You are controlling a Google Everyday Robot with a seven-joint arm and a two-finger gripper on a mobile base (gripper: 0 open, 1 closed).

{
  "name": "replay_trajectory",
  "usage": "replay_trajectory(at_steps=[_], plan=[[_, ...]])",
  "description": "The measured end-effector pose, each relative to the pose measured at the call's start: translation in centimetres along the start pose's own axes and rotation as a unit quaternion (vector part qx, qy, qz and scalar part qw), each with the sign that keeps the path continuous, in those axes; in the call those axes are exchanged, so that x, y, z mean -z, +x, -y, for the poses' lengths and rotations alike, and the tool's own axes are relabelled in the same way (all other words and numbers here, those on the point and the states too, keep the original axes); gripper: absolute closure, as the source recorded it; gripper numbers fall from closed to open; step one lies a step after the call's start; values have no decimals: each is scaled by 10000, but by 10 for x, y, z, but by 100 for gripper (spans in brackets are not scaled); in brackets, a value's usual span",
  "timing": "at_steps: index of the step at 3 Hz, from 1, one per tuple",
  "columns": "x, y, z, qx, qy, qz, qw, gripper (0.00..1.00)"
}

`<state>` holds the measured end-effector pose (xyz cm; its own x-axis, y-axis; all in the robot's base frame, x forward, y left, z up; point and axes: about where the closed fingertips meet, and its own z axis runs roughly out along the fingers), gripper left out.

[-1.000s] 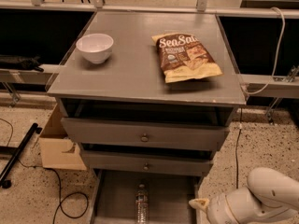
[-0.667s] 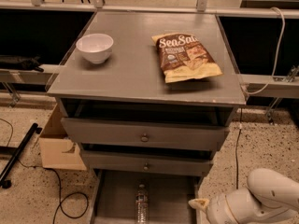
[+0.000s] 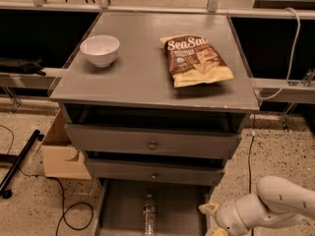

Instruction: Pick water bottle from bottom drawer and place on counter

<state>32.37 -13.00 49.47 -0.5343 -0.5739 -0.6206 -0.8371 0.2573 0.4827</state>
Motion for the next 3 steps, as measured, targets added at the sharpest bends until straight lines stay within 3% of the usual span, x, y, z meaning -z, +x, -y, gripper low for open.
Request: replay_trajectory(at_steps=[2, 3], plan=[[14, -4, 53, -343, 98, 421, 9985, 0], [14, -4, 53, -345, 98, 423, 9985, 0]])
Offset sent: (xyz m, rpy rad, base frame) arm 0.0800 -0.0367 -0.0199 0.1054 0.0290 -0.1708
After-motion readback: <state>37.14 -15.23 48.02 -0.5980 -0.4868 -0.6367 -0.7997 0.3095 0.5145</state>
